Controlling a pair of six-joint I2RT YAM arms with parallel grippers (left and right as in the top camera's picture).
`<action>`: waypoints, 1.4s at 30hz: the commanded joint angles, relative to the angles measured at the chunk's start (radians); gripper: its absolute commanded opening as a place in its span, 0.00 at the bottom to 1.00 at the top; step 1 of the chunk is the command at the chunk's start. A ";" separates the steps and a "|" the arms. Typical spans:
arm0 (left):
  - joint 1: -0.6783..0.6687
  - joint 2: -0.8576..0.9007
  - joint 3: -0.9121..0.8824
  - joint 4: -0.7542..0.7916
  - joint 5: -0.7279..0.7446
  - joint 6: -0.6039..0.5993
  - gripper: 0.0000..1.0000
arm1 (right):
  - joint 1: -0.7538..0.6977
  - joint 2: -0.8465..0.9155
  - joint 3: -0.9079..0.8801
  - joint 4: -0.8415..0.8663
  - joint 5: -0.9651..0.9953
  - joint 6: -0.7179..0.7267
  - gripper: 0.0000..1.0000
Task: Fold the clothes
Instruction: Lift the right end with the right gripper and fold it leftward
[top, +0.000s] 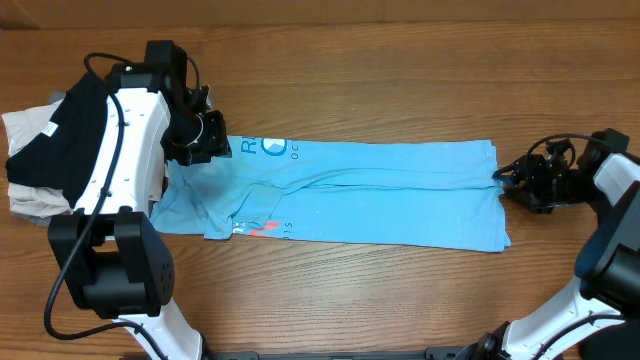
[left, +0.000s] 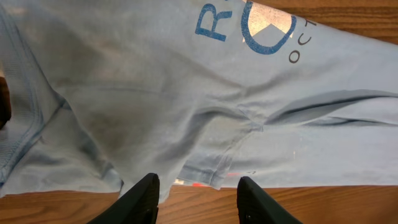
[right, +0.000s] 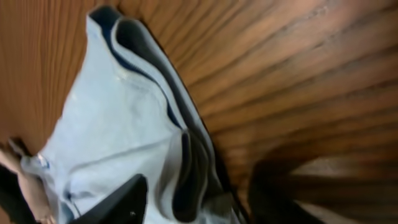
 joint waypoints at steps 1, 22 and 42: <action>-0.010 -0.002 0.003 -0.004 -0.001 0.011 0.44 | 0.044 0.017 0.004 0.005 0.011 -0.031 0.53; -0.014 -0.002 0.003 -0.018 -0.002 0.011 0.45 | 0.016 -0.072 0.151 -0.179 0.169 -0.002 0.04; -0.014 -0.002 0.003 -0.019 -0.002 0.011 0.45 | 0.300 -0.117 0.158 -0.319 0.465 0.148 0.04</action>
